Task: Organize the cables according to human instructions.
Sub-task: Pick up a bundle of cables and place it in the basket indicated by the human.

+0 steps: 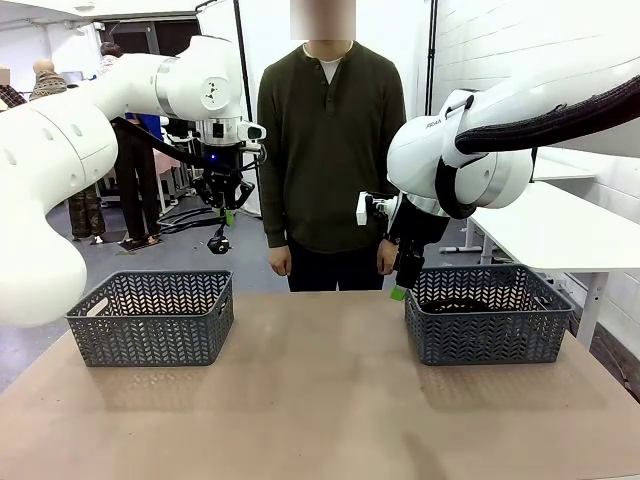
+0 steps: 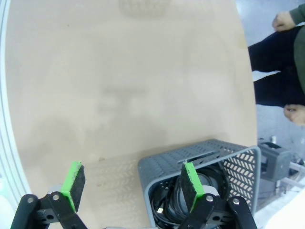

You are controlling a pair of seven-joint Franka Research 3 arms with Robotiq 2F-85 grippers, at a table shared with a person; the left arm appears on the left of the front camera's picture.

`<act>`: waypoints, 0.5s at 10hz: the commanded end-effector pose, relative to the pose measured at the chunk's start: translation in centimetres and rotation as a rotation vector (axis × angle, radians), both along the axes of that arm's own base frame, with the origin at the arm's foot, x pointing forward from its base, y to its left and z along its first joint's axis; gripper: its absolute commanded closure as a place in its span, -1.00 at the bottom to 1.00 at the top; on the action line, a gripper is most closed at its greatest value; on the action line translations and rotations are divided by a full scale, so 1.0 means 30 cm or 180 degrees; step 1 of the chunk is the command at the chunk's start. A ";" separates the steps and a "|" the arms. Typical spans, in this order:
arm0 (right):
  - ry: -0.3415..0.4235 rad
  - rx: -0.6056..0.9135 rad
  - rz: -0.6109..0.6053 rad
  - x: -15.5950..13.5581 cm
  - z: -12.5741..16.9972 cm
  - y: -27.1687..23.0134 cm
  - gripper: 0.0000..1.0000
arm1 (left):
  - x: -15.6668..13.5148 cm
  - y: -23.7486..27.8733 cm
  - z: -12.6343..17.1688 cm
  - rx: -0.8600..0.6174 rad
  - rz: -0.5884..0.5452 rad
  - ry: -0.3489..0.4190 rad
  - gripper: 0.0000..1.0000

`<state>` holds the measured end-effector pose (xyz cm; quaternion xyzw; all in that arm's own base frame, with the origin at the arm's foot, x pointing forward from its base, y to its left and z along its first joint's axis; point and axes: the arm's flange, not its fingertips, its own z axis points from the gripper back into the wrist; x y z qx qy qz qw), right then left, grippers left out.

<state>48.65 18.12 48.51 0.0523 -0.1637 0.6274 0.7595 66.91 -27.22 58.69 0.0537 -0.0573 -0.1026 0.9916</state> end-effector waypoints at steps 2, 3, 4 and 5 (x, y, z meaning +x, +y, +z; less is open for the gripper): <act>-0.0008 -0.0026 -0.0020 0.000 -0.001 0.002 -1.00 | -0.187 0.110 -0.055 0.0008 0.0271 -0.0179 1.00; -0.0008 -0.0026 -0.0020 0.000 -0.001 0.002 -1.00 | -0.206 0.143 -0.047 0.0024 0.0303 -0.0131 1.00; -0.0008 -0.0026 -0.0020 0.000 -0.001 0.002 -1.00 | -0.216 0.171 -0.043 0.0004 0.0220 -0.0036 1.00; -0.0008 -0.0026 -0.0020 0.000 -0.001 0.002 -1.00 | -0.219 0.191 -0.042 -0.0016 0.0194 0.0115 1.00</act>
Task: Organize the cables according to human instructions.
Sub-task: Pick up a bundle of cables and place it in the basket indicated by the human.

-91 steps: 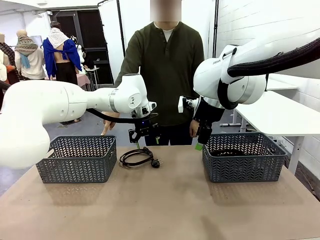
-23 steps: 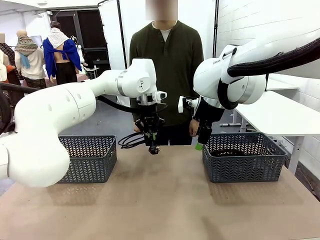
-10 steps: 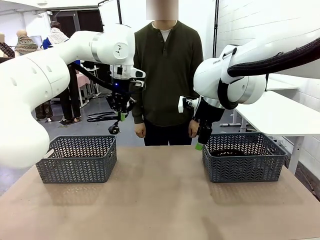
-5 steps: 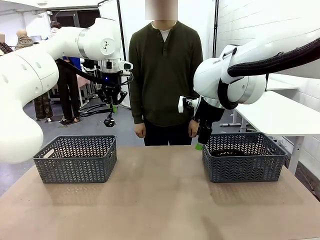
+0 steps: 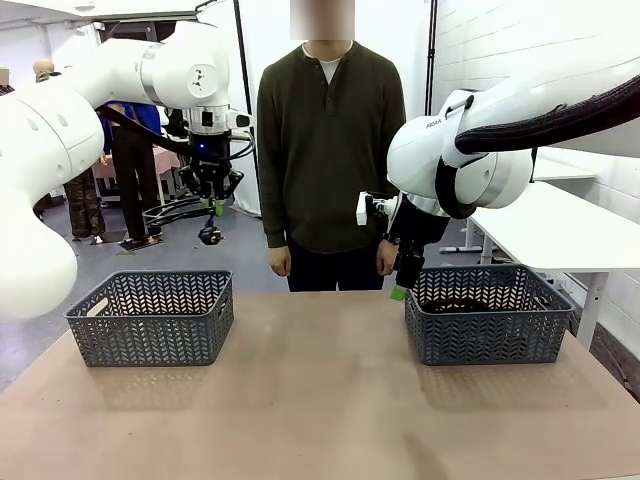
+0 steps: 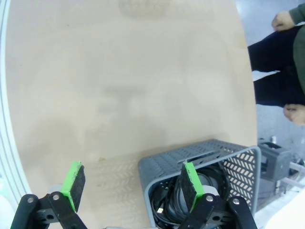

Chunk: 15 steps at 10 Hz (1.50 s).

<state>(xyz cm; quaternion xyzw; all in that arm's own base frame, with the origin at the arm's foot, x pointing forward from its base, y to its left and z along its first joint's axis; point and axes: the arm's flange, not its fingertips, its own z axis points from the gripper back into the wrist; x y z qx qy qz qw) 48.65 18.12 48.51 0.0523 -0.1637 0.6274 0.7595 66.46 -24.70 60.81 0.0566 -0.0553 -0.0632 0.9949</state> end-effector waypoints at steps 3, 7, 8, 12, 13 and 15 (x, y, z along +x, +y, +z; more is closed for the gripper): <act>-0.0008 -0.0026 -0.0020 0.000 -0.001 0.002 -1.00 | -0.191 0.146 -0.130 0.0005 0.0131 0.0286 1.00; -0.0008 -0.0026 -0.0020 0.000 -0.001 0.002 -1.00 | -0.157 0.209 -0.242 -0.0068 0.0430 0.0370 1.00; -0.0008 -0.0026 -0.0020 0.000 -0.001 0.002 -1.00 | -0.152 0.225 -0.277 -0.0124 0.0457 0.0389 1.00; -0.0008 -0.0026 -0.0020 0.000 -0.001 0.002 -1.00 | -0.170 0.269 -0.363 -0.0117 0.0613 0.0328 1.00; -0.0008 -0.0026 -0.0020 0.000 -0.001 0.002 -1.00 | -0.178 0.278 -0.382 -0.0131 0.0672 0.0335 1.00; -0.0008 -0.0026 -0.0020 0.000 -0.001 0.002 -1.00 | -0.206 0.299 -0.431 -0.0179 0.0796 0.0292 1.00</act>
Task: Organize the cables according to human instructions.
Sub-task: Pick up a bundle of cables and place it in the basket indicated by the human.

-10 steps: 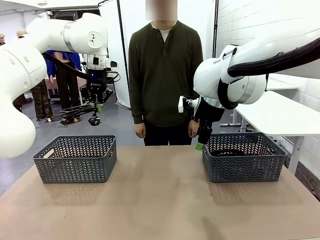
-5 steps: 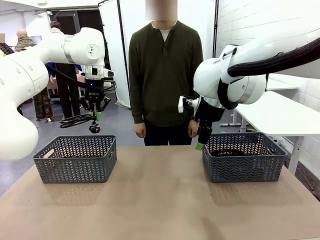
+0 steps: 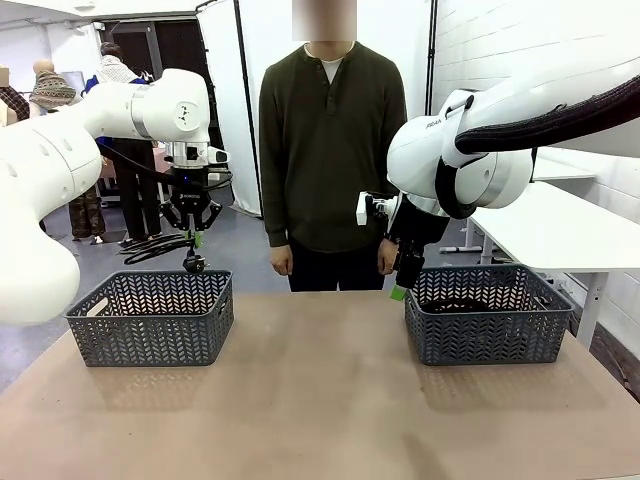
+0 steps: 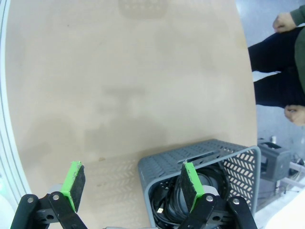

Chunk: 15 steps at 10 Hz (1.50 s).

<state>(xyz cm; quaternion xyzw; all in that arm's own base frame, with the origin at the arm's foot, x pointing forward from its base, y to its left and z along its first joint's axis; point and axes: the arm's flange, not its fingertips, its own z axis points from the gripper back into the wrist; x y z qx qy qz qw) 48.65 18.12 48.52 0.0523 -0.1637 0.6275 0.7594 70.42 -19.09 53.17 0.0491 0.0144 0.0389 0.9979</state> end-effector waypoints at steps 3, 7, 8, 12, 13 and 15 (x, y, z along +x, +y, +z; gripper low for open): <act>-0.0008 -0.0026 -0.0020 0.000 -0.001 0.002 -1.00 | -0.360 0.120 -0.224 -0.0102 0.0197 -0.0077 1.00; -0.0008 -0.0026 -0.0020 0.000 -0.001 0.002 -1.00 | 0.021 0.020 -0.067 -0.0026 0.0114 -0.0032 1.00; -0.0008 -0.0026 -0.0020 0.000 -0.001 0.002 -1.00 | 0.021 0.020 -0.067 -0.0026 0.0114 -0.0032 1.00; -0.0008 -0.0026 -0.0020 0.000 -0.001 0.002 -1.00 | 0.021 0.020 -0.067 -0.0026 0.0114 -0.0032 1.00; -0.0008 -0.0026 -0.0020 0.000 -0.001 0.002 -1.00 | 0.002 0.021 -0.092 -0.0054 0.0151 -0.0027 1.00; -0.0008 -0.0026 -0.0020 0.000 -0.001 0.002 -1.00 | -0.038 0.041 -0.115 -0.0040 0.0217 -0.0007 1.00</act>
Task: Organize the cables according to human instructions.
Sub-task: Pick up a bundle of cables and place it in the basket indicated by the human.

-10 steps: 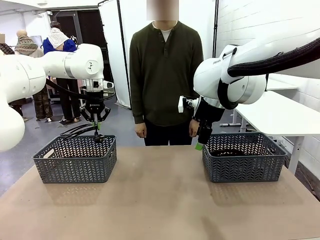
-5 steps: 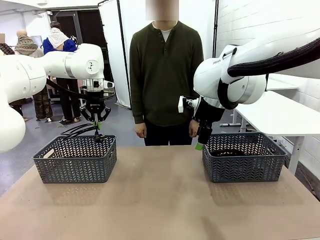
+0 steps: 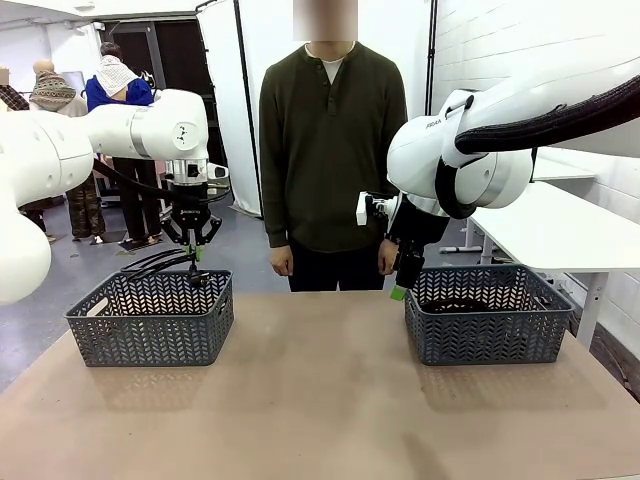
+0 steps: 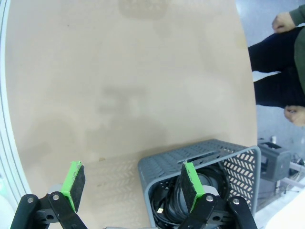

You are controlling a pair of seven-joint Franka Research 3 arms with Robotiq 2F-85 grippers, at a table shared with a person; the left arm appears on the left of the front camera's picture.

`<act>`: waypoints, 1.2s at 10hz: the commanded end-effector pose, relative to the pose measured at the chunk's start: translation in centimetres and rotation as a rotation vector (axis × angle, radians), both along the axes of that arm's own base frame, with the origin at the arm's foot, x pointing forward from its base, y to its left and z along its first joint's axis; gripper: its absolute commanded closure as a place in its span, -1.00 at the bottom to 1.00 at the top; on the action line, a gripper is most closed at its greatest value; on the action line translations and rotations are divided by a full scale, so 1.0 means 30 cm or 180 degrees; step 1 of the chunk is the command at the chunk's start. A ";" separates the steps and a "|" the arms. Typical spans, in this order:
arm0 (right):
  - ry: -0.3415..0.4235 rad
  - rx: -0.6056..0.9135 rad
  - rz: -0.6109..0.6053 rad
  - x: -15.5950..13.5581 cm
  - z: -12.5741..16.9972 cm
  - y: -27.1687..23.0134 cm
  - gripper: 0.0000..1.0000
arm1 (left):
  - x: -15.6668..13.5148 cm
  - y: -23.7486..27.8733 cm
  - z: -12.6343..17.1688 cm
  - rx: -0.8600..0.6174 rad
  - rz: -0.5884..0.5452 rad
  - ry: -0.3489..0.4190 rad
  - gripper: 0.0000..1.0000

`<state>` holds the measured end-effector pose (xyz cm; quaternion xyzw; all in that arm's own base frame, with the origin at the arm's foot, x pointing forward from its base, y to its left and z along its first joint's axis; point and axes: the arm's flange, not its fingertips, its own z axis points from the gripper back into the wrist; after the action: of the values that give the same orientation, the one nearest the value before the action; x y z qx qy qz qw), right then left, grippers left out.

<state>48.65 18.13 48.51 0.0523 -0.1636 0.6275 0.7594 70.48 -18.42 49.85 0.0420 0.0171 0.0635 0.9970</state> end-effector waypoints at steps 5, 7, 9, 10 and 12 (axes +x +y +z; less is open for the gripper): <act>-0.0008 -0.0026 -0.0020 0.000 -0.001 0.002 -1.00 | -0.143 0.048 -0.032 -0.0010 0.0305 -0.0190 1.00; -0.0008 -0.0026 -0.0020 0.000 -0.001 0.002 -1.00 | -0.179 0.063 -0.047 -0.0074 0.0364 -0.0201 1.00; -0.0008 -0.0026 -0.0020 0.000 -0.001 0.002 -1.00 | -0.174 0.079 -0.052 -0.0082 0.0451 -0.0255 1.00; -0.0008 -0.0026 -0.0020 0.000 -0.001 0.002 -1.00 | -0.170 0.087 -0.054 -0.0081 0.0496 -0.0275 1.00; -0.0008 -0.0026 -0.0020 0.000 -0.001 0.002 -1.00 | -0.144 0.088 -0.062 -0.0094 0.0554 -0.0325 1.00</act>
<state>48.65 18.13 48.51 0.0523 -0.1636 0.6275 0.7594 66.75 -16.08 48.18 0.0309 -0.0161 0.1337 0.9904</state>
